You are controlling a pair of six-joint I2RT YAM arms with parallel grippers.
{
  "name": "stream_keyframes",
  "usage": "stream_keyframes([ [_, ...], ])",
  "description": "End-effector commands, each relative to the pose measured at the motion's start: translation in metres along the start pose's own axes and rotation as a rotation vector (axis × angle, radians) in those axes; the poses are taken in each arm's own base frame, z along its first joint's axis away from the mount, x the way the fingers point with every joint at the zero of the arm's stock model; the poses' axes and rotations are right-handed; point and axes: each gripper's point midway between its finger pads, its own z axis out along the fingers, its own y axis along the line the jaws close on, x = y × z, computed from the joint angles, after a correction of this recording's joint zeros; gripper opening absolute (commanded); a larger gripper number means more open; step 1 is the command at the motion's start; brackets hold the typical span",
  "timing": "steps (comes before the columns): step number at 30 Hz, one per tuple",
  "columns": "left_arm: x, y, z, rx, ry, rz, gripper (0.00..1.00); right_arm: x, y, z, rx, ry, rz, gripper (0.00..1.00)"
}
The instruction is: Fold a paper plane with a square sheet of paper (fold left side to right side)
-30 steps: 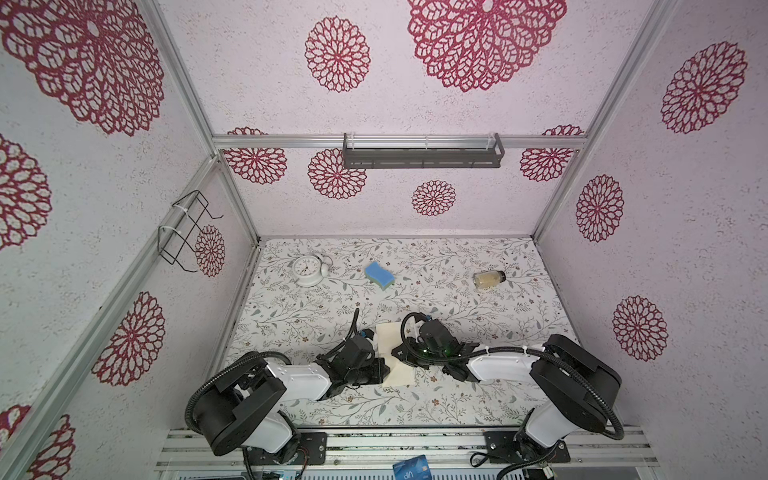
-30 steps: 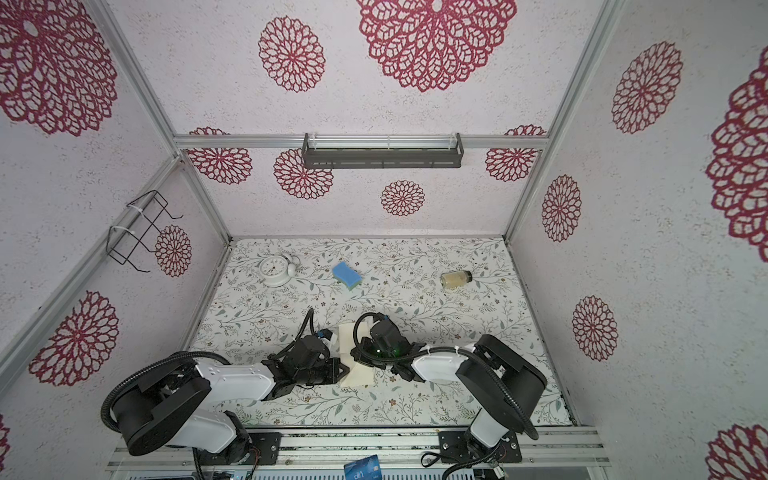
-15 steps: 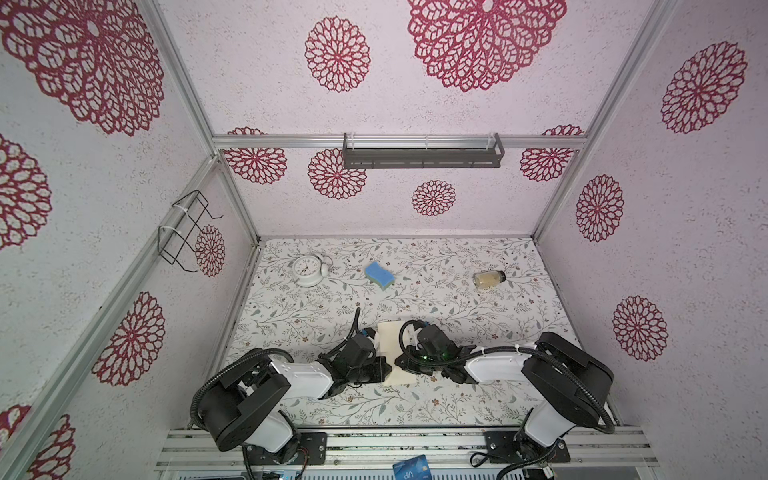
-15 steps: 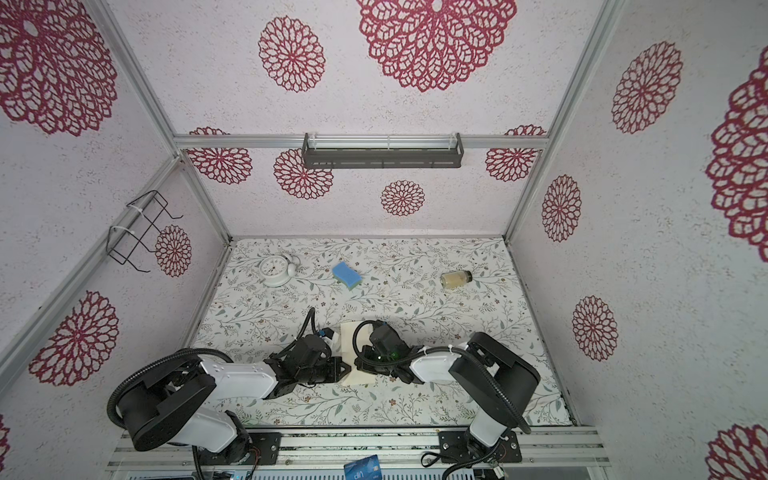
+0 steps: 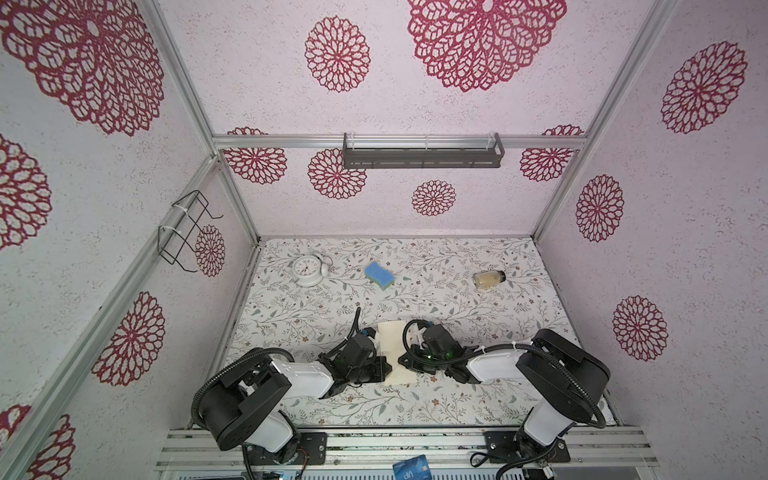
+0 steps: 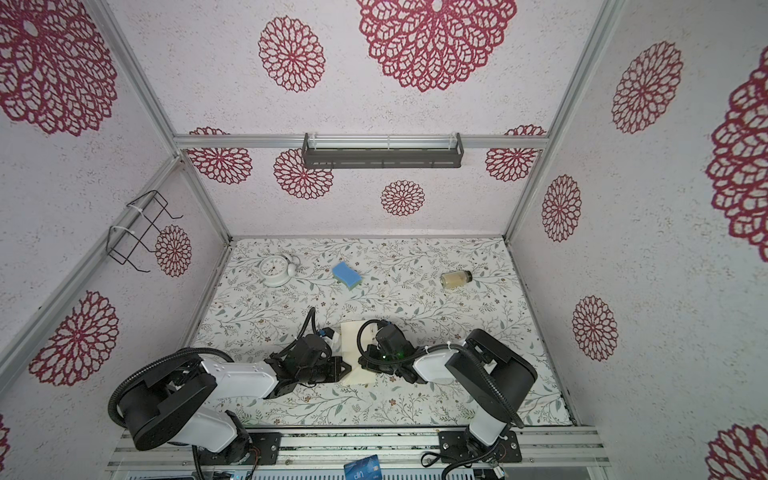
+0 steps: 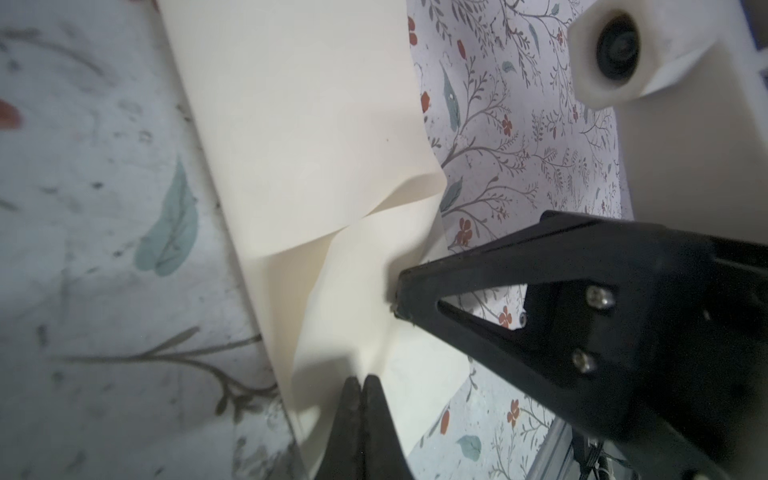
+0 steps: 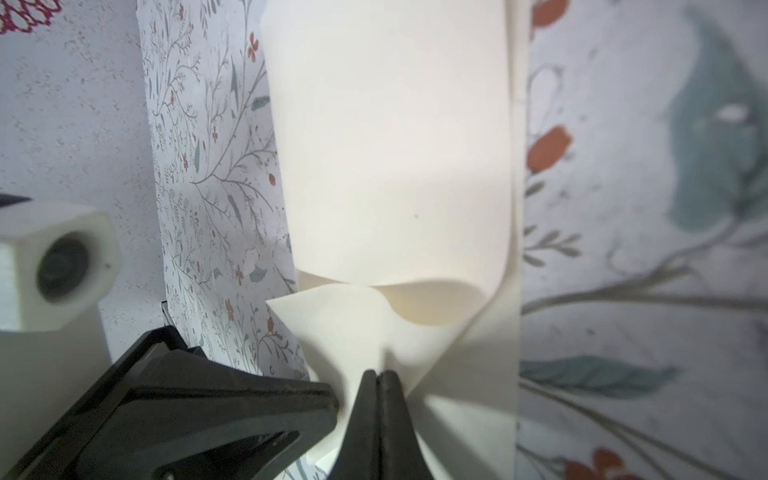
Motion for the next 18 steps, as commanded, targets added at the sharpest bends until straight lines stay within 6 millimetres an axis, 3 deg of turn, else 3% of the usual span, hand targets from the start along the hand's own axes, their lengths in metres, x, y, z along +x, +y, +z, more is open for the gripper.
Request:
stream_keyframes([
  [1, 0.020, 0.027, 0.001, -0.110, 0.064, -0.003, 0.00, 0.003, -0.041, -0.002, 0.114, 0.005, 0.018, 0.00],
  [11, -0.011, -0.018, -0.004, -0.025, 0.024, 0.049, 0.00, 0.005, -0.045, -0.002, 0.111, 0.011, 0.028, 0.00],
  [18, -0.020, -0.031, 0.005, -0.007, 0.025, 0.068, 0.00, 0.007, -0.048, -0.001, 0.116, 0.012, 0.040, 0.00],
])
